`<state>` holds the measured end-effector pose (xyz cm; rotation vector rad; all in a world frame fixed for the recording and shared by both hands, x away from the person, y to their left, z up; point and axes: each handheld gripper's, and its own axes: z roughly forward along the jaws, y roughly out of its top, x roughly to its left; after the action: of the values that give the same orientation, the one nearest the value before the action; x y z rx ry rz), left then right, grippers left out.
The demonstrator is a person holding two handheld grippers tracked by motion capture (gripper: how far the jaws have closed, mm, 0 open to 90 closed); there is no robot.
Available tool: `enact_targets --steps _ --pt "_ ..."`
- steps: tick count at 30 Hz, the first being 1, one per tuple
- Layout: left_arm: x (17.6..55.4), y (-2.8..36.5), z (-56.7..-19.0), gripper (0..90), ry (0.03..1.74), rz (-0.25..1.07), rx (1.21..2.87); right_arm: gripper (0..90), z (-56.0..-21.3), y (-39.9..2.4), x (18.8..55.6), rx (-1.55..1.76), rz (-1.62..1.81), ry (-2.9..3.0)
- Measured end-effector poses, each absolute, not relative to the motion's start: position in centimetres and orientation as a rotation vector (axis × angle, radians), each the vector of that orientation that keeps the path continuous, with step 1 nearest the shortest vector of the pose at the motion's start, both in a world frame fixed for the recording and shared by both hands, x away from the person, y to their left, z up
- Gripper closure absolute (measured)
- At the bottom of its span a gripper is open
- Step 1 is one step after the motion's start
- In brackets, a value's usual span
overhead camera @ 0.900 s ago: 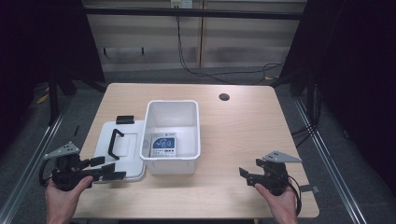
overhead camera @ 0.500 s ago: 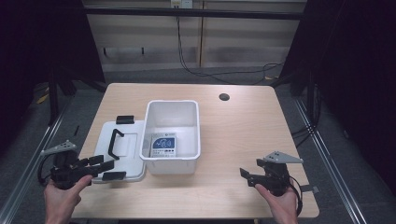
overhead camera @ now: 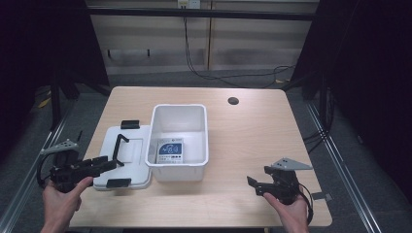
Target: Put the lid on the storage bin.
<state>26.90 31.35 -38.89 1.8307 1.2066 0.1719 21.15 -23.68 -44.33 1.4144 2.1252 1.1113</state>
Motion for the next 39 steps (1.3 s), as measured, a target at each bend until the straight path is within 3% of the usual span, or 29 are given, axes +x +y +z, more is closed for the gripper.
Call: enact_targets --steps 2,4,13,39 --pt "27.1 31.1 -38.5 52.3 1.222 0.207 1.853 23.9 -44.3 -23.7 21.1 1.414 1.115 2.124" --pt "27.3 30.9 -38.3 53.1 1.234 0.163 1.854 23.9 -44.3 -23.7 21.1 1.416 1.116 2.127" --pt "28.6 30.6 -37.5 42.2 1.226 0.077 1.961 23.9 -44.2 -23.7 21.1 1.413 1.126 2.122" --pt "32.9 29.6 -36.2 37.1 1.339 0.068 2.052 23.9 -44.3 -23.6 21.1 1.410 1.126 2.138"
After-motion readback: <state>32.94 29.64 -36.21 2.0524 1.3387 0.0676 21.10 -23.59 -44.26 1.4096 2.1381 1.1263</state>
